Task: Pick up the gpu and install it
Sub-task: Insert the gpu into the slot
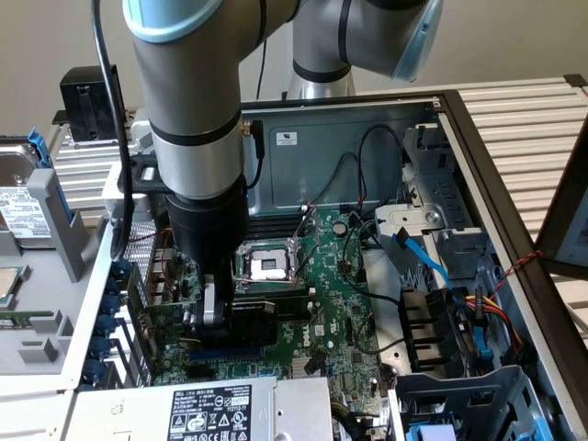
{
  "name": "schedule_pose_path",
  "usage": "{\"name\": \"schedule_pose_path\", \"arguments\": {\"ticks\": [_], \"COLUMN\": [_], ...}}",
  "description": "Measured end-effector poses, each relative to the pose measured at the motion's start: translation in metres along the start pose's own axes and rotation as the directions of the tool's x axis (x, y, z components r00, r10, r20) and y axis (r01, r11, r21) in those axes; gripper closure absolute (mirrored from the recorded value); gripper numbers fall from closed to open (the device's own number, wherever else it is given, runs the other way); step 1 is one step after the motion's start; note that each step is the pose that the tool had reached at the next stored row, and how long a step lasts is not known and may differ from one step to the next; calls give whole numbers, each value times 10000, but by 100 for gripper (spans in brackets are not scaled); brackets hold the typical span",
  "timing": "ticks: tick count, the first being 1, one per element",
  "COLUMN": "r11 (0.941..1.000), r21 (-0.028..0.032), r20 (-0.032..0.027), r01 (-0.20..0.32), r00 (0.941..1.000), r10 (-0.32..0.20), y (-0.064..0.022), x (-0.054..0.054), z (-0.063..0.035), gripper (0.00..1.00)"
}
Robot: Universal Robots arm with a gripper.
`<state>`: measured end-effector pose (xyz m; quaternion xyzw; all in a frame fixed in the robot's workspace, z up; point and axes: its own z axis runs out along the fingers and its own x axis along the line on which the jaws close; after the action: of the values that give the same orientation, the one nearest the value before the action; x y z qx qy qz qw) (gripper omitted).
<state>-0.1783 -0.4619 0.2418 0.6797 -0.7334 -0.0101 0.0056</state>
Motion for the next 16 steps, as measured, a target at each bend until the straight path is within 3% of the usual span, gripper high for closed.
{"name": "schedule_pose_path", "arguments": {"ticks": [16], "r11": [9999], "r21": [-1], "r20": [-4], "r01": [107], "r00": [9999], "r10": [-107], "y": [0], "x": [-3], "z": [9], "gripper": [72]}}
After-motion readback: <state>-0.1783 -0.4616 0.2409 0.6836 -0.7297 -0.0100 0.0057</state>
